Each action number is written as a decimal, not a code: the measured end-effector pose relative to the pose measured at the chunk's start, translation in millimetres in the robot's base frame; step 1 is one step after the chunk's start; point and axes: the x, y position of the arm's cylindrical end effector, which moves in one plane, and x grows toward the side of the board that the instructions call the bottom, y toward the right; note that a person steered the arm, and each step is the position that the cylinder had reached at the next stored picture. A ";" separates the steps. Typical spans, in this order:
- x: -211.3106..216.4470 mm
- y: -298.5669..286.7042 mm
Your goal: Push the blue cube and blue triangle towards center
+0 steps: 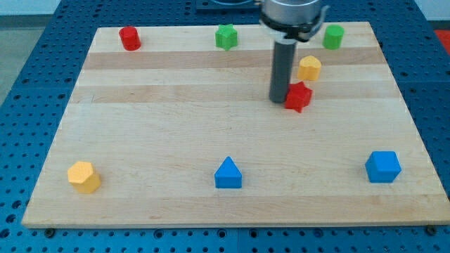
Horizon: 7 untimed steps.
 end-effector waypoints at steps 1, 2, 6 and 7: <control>0.0 41.9; 0.0 75.0; -78.1 59.5; -64.1 29.6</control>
